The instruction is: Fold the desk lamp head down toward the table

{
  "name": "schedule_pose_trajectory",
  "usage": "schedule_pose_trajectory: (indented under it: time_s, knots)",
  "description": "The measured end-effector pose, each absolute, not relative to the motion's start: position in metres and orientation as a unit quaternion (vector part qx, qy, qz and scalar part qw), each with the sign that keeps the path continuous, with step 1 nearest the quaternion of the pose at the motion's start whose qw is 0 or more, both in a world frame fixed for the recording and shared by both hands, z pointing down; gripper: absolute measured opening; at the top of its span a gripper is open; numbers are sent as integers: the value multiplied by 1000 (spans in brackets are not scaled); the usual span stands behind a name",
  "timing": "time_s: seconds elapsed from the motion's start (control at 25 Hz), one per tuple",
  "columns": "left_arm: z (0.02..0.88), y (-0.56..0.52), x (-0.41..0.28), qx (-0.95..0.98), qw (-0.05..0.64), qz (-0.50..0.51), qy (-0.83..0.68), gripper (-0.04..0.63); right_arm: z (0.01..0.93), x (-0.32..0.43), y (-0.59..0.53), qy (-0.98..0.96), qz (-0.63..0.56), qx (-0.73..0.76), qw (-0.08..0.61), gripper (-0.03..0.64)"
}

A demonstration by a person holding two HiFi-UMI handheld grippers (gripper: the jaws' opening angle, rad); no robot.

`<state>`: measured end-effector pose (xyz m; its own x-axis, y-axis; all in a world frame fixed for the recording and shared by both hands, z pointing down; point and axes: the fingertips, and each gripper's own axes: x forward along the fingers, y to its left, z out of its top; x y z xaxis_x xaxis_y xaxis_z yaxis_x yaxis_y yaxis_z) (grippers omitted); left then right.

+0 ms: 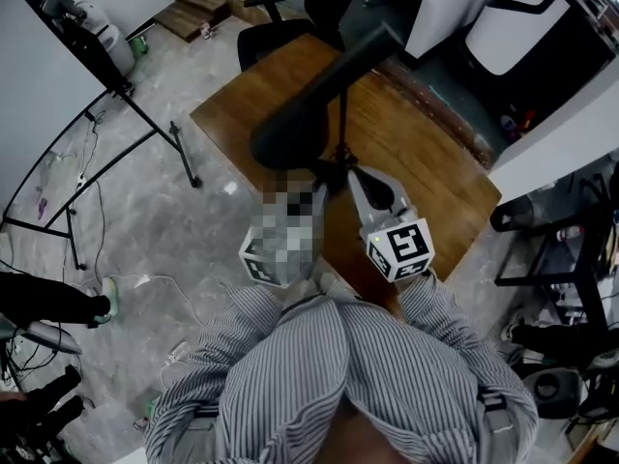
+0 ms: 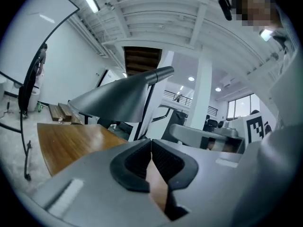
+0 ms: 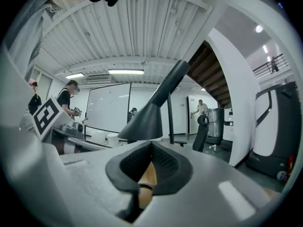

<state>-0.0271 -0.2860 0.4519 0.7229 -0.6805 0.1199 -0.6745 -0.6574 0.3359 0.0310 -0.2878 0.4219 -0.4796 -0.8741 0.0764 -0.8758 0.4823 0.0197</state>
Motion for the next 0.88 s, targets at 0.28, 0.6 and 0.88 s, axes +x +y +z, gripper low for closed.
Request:
schedule_pose_trajectory:
  time_s: [0.28, 0.6, 0.88]
  knots:
    - [451, -270, -29, 915, 150, 14, -373, 3, 444, 39, -251, -848, 85, 523, 23, 2]
    - [451, -264, -23, 924, 117, 37, -363, 3, 458, 31, -249, -851, 104, 513, 44, 0]
    - [451, -260, -21, 926, 127, 34, -353, 3, 462, 26, -249, -853, 106, 509, 50, 0]
